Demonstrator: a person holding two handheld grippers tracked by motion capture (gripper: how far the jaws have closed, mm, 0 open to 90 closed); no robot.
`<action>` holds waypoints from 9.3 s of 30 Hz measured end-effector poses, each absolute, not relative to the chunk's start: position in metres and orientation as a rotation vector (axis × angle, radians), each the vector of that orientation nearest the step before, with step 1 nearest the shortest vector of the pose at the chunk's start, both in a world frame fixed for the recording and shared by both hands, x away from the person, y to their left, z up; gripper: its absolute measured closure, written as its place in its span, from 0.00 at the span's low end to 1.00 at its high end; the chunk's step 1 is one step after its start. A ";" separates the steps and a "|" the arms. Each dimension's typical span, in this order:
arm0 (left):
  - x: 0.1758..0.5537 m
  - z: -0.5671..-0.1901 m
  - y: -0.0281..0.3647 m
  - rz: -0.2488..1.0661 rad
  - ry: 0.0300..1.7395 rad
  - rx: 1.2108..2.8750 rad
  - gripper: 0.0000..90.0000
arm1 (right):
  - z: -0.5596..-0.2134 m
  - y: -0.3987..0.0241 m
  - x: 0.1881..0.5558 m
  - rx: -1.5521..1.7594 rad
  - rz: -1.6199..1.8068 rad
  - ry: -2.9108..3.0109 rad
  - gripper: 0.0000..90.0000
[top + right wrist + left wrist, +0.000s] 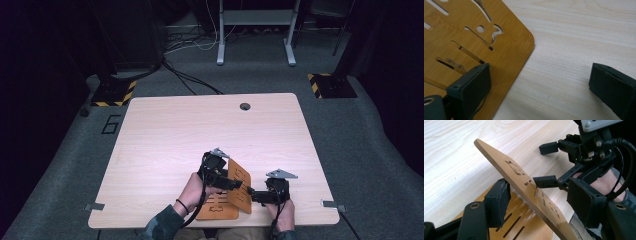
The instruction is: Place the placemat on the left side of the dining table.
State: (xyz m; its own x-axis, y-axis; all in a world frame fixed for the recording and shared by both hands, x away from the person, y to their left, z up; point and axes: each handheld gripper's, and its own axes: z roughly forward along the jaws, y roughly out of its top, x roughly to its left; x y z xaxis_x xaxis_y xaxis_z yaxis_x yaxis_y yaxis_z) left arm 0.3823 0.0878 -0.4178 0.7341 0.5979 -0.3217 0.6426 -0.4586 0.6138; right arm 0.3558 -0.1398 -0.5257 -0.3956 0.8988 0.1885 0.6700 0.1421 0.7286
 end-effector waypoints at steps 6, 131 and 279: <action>0.389 -0.409 0.077 -0.052 0.899 2.254 0.45 | -0.526 -0.140 0.355 1.537 1.106 2.119 0.04; 0.504 -0.366 0.259 0.131 1.399 2.019 0.96 | -0.531 -0.168 0.357 1.585 0.830 1.949 0.00; 0.517 -0.472 0.381 0.190 1.936 1.832 0.50 | -0.530 -0.168 0.357 1.591 0.820 1.937 0.00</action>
State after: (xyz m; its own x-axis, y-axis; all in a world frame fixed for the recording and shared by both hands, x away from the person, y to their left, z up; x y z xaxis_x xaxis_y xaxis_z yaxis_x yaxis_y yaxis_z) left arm 0.5166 0.3810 -0.4720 -0.0030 0.9719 -0.2356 0.9076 0.1015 0.4073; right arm 0.3572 -0.1677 -0.5304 -0.1932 0.9812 -0.0034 0.6806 0.1365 0.7198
